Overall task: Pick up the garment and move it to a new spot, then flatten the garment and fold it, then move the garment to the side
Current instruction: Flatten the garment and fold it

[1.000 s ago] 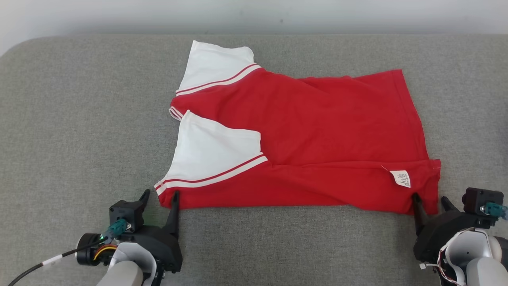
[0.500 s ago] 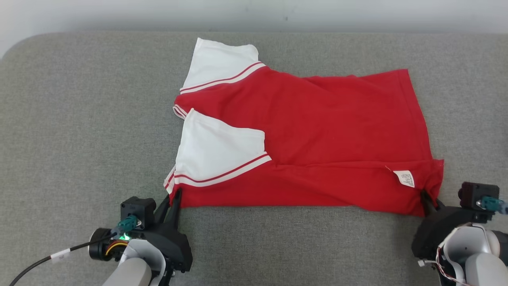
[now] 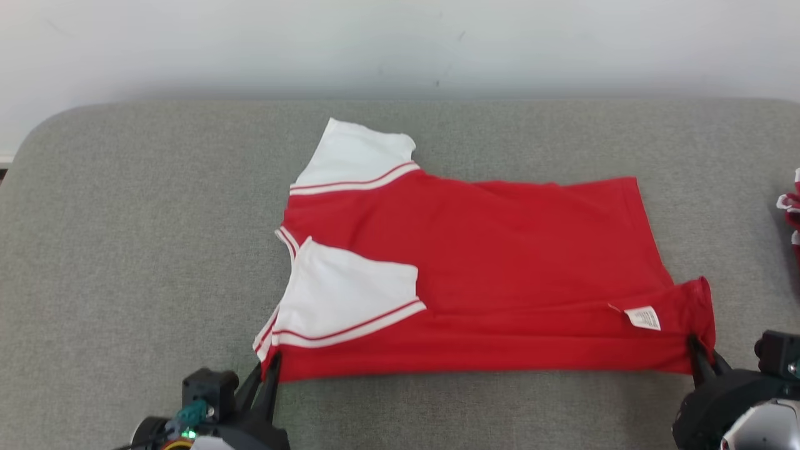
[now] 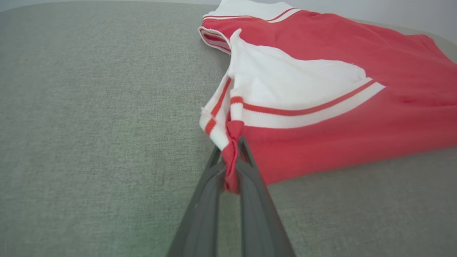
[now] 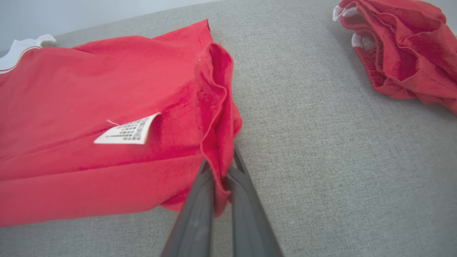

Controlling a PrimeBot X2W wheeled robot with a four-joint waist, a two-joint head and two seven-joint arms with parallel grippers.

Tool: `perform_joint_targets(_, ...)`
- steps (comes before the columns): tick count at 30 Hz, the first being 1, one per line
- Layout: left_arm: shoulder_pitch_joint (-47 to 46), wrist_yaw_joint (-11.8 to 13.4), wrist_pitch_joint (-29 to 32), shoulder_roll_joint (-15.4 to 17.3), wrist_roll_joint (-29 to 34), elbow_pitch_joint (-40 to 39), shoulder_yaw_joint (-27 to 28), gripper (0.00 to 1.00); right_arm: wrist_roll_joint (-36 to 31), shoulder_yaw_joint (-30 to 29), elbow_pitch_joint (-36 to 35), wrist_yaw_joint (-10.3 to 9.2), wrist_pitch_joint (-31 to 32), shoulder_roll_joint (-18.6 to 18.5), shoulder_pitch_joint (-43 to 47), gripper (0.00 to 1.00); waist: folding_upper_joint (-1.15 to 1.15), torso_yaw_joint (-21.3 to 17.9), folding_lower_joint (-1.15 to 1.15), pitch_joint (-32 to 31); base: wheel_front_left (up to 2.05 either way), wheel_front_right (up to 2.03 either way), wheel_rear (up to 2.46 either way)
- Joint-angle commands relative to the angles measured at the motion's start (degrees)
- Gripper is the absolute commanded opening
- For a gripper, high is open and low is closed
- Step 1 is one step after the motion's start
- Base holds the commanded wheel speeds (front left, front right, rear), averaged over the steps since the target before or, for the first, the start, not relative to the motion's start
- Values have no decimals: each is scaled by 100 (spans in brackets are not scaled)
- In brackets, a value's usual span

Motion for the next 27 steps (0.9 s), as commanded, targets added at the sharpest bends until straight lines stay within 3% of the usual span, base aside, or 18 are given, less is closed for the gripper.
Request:
perform_joint_targets(1, 281, 105, 20, 133, -10, -207, -1, 0, 81, -76, -143, -16, 33, -3, 218, 0, 0, -70, 0, -115, 0, 0, 0)
perform_joint_targets(15, 1251, 492, 209, 388, -185, -947, 7, 0, 608, -79, -160, -16, -36, 19, 884, 0, 0, -101, 0, -197, 0, 0, 0)
perform_joint_targets(16, 1245, 505, 142, 387, -151, -943, 17, 81, 609, -64, -118, -16, -55, 19, 890, 44, 0, -101, 0, -204, 0, 0, 0)
perform_joint_targets(17, 1239, 520, 102, 377, -125, -911, 22, 100, 621, -58, -70, -16, -63, 20, 883, 100, 0, -102, 0, -218, 0, 0, 0)
perform_joint_targets(27, 1258, 764, -443, 317, -40, -794, 274, 100, 634, -144, 114, -16, -490, 25, 946, 100, 0, -68, 0, -497, 0, 0, 0)
